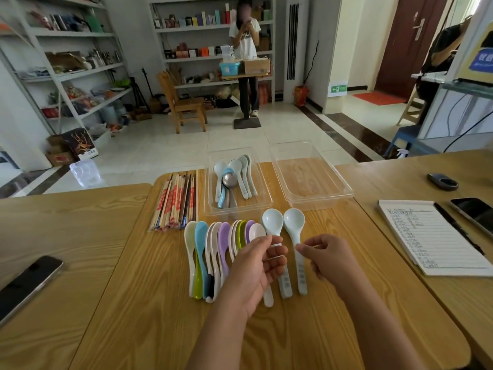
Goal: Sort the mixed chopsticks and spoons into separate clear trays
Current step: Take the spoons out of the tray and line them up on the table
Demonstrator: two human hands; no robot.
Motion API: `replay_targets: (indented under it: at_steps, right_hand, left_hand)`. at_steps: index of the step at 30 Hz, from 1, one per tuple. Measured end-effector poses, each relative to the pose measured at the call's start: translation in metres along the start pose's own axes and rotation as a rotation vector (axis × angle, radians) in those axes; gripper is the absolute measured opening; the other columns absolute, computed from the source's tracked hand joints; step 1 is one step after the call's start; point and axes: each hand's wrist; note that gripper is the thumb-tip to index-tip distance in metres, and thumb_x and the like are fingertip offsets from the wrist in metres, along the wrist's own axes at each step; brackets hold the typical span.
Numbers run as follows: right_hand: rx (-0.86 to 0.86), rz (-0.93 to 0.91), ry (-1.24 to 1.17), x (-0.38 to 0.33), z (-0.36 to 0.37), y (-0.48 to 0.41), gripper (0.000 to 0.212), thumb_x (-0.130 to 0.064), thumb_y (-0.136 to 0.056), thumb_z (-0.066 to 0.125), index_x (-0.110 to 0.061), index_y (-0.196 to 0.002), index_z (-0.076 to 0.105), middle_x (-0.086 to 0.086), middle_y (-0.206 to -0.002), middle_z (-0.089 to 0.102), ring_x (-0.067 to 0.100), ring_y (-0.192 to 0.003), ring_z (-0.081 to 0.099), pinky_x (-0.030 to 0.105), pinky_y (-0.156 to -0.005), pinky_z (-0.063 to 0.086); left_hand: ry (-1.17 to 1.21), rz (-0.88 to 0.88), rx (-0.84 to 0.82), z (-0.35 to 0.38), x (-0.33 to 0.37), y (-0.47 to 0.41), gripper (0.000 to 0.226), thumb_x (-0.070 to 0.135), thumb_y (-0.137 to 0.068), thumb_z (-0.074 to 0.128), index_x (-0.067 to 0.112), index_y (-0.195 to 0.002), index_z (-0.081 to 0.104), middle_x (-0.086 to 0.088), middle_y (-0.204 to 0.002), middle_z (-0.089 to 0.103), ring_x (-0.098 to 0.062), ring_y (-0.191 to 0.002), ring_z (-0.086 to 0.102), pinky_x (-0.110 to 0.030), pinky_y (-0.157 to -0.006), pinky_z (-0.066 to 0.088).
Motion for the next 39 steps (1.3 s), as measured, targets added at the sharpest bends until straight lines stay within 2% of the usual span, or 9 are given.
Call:
replay_targets:
  at_steps: [4, 11, 15, 19, 22, 27, 31, 34, 39]
  right_hand:
    - [0.016, -0.113, 0.022, -0.036, 0.002, -0.013, 0.017, -0.029, -0.087, 0.073, -0.014, -0.079, 0.073, 0.009, -0.063, 0.068, 0.013, -0.05, 0.054, 0.035, -0.057, 0.051]
    - [-0.119, -0.222, 0.178, -0.135, 0.064, -0.083, 0.025, -0.024, -0.087, 0.07, -0.001, -0.076, 0.071, 0.01, -0.059, 0.062, 0.015, -0.044, 0.05, 0.025, -0.049, 0.044]
    - [-0.135, -0.203, 0.33, -0.164, 0.113, -0.133, 0.02, -0.021, -0.088, 0.067, -0.001, -0.088, 0.065, 0.005, -0.063, 0.058, 0.011, -0.045, 0.052, 0.019, -0.04, 0.038]
    - [-0.146, -0.205, 0.535, -0.172, 0.152, -0.173, 0.023, -0.014, -0.09, 0.061, -0.009, -0.071, 0.048, 0.004, -0.063, 0.051, 0.012, -0.05, 0.048, 0.019, -0.036, 0.033]
    - [-0.142, -0.229, 0.647, -0.175, 0.172, -0.194, 0.028, -0.007, -0.09, 0.055, -0.01, -0.066, 0.04, 0.004, -0.065, 0.046, 0.013, -0.053, 0.045, 0.022, -0.042, 0.031]
    - [-0.144, -0.266, 0.823, -0.173, 0.193, -0.211, 0.024, -0.006, -0.091, 0.055, -0.005, -0.07, 0.044, 0.004, -0.068, 0.047, 0.022, -0.075, 0.056, 0.028, -0.065, 0.045]
    - [-0.232, -0.098, 0.724, -0.173, 0.196, -0.226, 0.02, -0.01, -0.088, 0.057, -0.006, -0.07, 0.05, 0.009, -0.075, 0.056, 0.023, -0.07, 0.057, 0.031, -0.062, 0.049]
    - [-0.299, 0.047, 0.511, -0.17, 0.191, -0.233, 0.008, -0.005, -0.085, 0.057, -0.005, -0.076, 0.056, 0.009, -0.06, 0.053, 0.018, -0.048, 0.05, 0.024, -0.045, 0.044]
    - [-0.309, 0.056, 0.379, -0.17, 0.185, -0.227, 0.017, -0.003, -0.088, 0.055, -0.004, -0.07, 0.055, 0.008, -0.052, 0.05, 0.014, -0.036, 0.041, 0.018, -0.034, 0.033]
  left_hand:
    - [0.018, 0.063, 0.017, -0.016, 0.03, -0.01, 0.03, 0.024, -0.103, 0.048, 0.002, -0.114, 0.065, -0.012, -0.092, 0.069, -0.019, -0.077, 0.064, -0.03, -0.07, 0.053]
    - [-0.014, 0.157, 0.12, -0.05, 0.105, -0.052, 0.026, 0.021, -0.104, 0.045, 0.004, -0.109, 0.065, -0.009, -0.084, 0.068, -0.017, -0.071, 0.063, -0.03, -0.067, 0.051]
    - [0.002, 0.145, 0.157, -0.069, 0.127, -0.083, 0.024, 0.021, -0.103, 0.046, 0.007, -0.105, 0.066, -0.006, -0.079, 0.069, -0.016, -0.072, 0.063, -0.029, -0.069, 0.051]
    - [0.026, 0.137, 0.191, -0.088, 0.141, -0.113, 0.024, 0.02, -0.104, 0.045, 0.006, -0.104, 0.065, -0.007, -0.079, 0.069, -0.017, -0.073, 0.061, -0.029, -0.068, 0.051]
    - [0.055, 0.128, 0.176, -0.096, 0.145, -0.127, 0.025, 0.021, -0.104, 0.045, 0.007, -0.102, 0.065, -0.006, -0.077, 0.069, -0.016, -0.071, 0.061, -0.029, -0.068, 0.051]
    - [0.072, 0.123, 0.144, -0.108, 0.143, -0.14, 0.025, 0.022, -0.103, 0.046, 0.007, -0.104, 0.066, -0.008, -0.082, 0.068, -0.017, -0.073, 0.062, -0.03, -0.071, 0.052]
    - [0.088, 0.137, 0.131, -0.115, 0.143, -0.144, 0.026, 0.022, -0.104, 0.045, 0.007, -0.107, 0.065, -0.007, -0.082, 0.068, -0.015, -0.07, 0.063, -0.027, -0.067, 0.053]
    - [0.086, 0.151, 0.118, -0.117, 0.143, -0.144, 0.025, 0.022, -0.104, 0.045, 0.006, -0.106, 0.064, -0.007, -0.081, 0.069, -0.014, -0.07, 0.063, -0.028, -0.067, 0.052]
    - [0.058, 0.139, 0.127, -0.114, 0.142, -0.139, 0.026, 0.022, -0.104, 0.045, 0.007, -0.109, 0.065, -0.007, -0.083, 0.069, -0.015, -0.074, 0.064, -0.028, -0.07, 0.053]
Point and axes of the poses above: each hand's wrist, its own y-axis away from the middle knuckle, its own z-axis out of the palm, x = y × z
